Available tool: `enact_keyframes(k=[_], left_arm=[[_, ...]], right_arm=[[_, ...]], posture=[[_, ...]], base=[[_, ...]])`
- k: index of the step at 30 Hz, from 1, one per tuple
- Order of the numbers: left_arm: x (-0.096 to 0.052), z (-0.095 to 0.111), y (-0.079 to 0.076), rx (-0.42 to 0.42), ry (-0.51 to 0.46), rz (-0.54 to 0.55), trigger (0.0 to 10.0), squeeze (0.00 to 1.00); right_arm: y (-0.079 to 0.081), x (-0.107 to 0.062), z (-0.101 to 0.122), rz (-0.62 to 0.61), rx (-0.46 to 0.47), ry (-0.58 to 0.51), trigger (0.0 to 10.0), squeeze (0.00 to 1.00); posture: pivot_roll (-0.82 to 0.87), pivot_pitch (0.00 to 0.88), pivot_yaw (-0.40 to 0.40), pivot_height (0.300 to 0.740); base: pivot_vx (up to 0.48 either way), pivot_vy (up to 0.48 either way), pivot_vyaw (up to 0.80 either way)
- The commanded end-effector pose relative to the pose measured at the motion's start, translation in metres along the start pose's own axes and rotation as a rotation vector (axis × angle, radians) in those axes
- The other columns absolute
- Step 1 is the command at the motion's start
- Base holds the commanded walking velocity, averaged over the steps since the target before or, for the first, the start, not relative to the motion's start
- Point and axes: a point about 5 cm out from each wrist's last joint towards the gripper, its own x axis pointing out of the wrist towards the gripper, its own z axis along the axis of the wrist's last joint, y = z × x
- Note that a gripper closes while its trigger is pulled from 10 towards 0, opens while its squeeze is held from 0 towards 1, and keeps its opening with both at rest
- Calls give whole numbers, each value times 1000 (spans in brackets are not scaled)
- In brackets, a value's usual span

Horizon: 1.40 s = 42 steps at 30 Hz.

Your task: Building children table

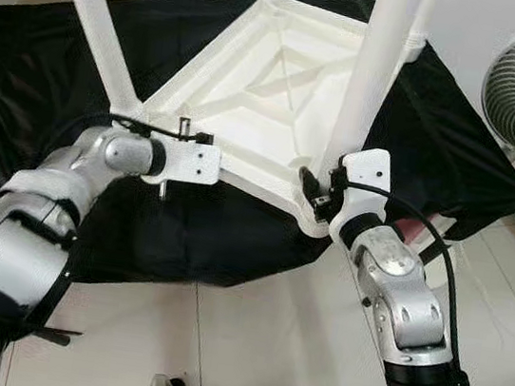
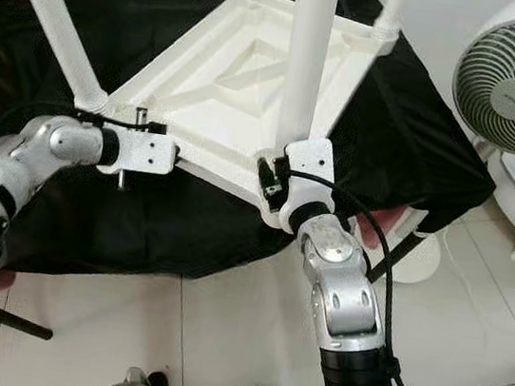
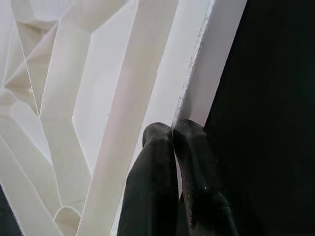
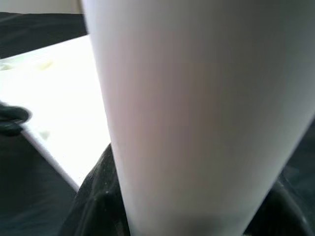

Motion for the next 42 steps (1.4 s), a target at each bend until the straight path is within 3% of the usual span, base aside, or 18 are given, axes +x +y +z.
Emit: enact_keyframes(k=[1,3,6,14,23,26,27,28,29,32,34,35,37,38,40,41,42], left_arm=[[-7,-19,-58,-99,43,-537,0,0],[-4,-13,-62,-124,-17,-547,0,0],[2,1,-56,-168,-103,-500,0,0],[6,13,-41,-198,-151,-407,0,0],[0,27,-54,-294,-266,-450,0,0],[4,31,-50,-301,-274,-385,0,0],[10,34,-37,-329,-272,-249,3804,0],[14,35,-26,-343,-261,-137,10000,0],[14,35,-26,-343,-261,-137,10000,0],[13,34,-2,-346,-195,96,10000,0],[12,34,1,-349,-185,121,10000,0],[4,32,15,-391,-186,212,10000,0],[0,31,22,-410,-184,257,10000,0],[-6,30,29,-443,-200,312,10000,902],[-9,30,33,-462,-211,343,10000,902],[-15,29,37,-489,-229,377,10000,1000],[-22,27,41,-512,-243,417,10000,1000]], right_arm=[[-22,0,-4,-133,-76,21,10000,0],[-24,3,-5,-145,-80,19,10000,0],[-21,12,-2,-149,-82,1,10000,0],[-11,23,3,-114,-75,-41,10000,0],[-18,32,-7,-176,-87,-26,10000,0],[-17,33,-5,-175,-80,-34,10000,0],[-13,33,-2,-156,-77,-51,10000,0],[-9,33,0,-141,-72,-65,10000,0],[-9,33,0,-141,-72,-65,10000,0],[1,31,3,-102,-59,-92,10000,0],[2,31,3,-98,-58,-95,10000,0],[7,29,3,-77,-48,-105,10000,0],[8,28,3,-69,-44,-108,10000,0],[9,27,3,-61,-37,-110,10000,0],[10,26,3,-57,-32,-110,10000,0],[10,26,3,-58,-33,-110,10000,0],[9,25,3,-59,-33,-109,10000,0]], posture=[[-110,179,71,740],[-110,179,71,740],[-109,177,70,740],[-108,172,67,740],[-103,167,76,740],[-103,168,75,740],[-102,166,75,740],[-102,166,75,740],[-102,166,75,740],[-102,166,75,740],[-102,166,75,740],[-107,161,80,740],[-107,161,80,740],[-107,161,80,740],[-107,161,80,740],[-106,159,79,740],[-105,160,78,740]], base=[[0,0,0],[0,0,0],[0,0,0],[0,0,0],[0,0,0],[0,0,0],[0,0,0],[0,0,0],[0,0,0],[0,0,0],[0,0,0],[0,0,0],[0,0,0],[0,0,0],[0,0,0],[0,0,0],[0,0,0]])
